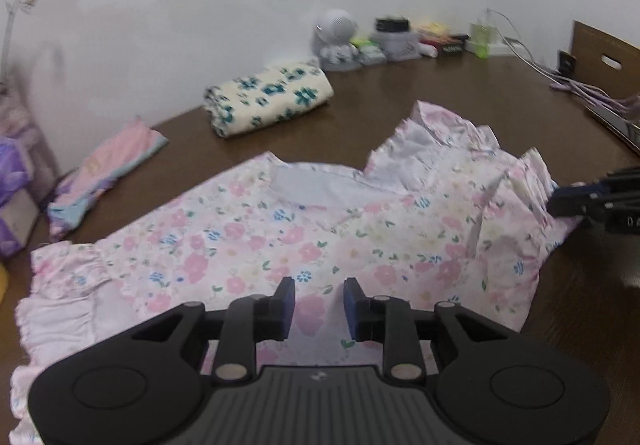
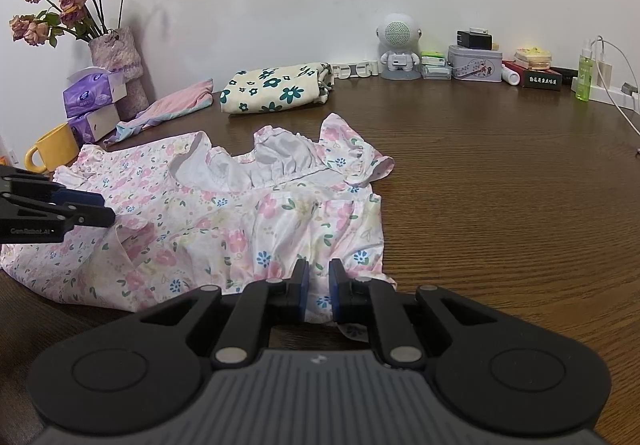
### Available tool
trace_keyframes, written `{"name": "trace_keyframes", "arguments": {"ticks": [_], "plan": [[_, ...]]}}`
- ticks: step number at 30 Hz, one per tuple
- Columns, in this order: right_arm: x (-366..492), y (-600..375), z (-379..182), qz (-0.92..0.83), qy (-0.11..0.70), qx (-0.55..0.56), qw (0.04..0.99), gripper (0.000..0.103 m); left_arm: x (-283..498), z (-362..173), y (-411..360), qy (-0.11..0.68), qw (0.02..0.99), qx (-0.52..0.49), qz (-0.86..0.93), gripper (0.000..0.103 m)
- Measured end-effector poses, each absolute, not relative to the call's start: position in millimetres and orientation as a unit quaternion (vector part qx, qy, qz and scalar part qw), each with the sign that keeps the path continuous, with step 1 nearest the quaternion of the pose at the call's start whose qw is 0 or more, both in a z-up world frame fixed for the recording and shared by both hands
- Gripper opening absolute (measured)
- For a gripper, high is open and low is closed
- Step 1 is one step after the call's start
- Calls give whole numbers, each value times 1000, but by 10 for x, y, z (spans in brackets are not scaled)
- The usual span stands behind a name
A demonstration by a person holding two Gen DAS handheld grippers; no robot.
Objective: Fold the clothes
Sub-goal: 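Open the left gripper and spread the dress flat with the right gripper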
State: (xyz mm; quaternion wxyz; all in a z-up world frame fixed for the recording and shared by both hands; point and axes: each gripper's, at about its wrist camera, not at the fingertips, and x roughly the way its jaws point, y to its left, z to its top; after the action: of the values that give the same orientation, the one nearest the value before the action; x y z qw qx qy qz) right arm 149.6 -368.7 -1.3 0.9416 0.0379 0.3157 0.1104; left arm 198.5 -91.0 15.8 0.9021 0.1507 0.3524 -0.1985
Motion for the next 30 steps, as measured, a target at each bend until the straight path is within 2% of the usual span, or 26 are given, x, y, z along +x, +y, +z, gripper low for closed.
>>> {"name": "trace_keyframes", "arguments": {"ticks": [4,8,15,20,28,30], "plan": [[1493,-3680,-15,105,315,42,942,10,2035,108,-827,356,897,151,-212,30],[1474,-3597,4,82,311,42,946,10,2034,106,-707,353,901,129,-216,29],[1342,-3012,305,114,254,29,960,14,1965,174,-541,341,901,117,-240,29],[1647,-2507,301,169,316,22,933,14,2009,172,-419,346,895,122,-254,29],[2007,-2331,140,173,402,82,896,21,2119,129,-300,362,887,117,-261,29],[2037,-2317,102,172,409,84,892,21,2132,121,-286,365,886,114,-261,24]]}}
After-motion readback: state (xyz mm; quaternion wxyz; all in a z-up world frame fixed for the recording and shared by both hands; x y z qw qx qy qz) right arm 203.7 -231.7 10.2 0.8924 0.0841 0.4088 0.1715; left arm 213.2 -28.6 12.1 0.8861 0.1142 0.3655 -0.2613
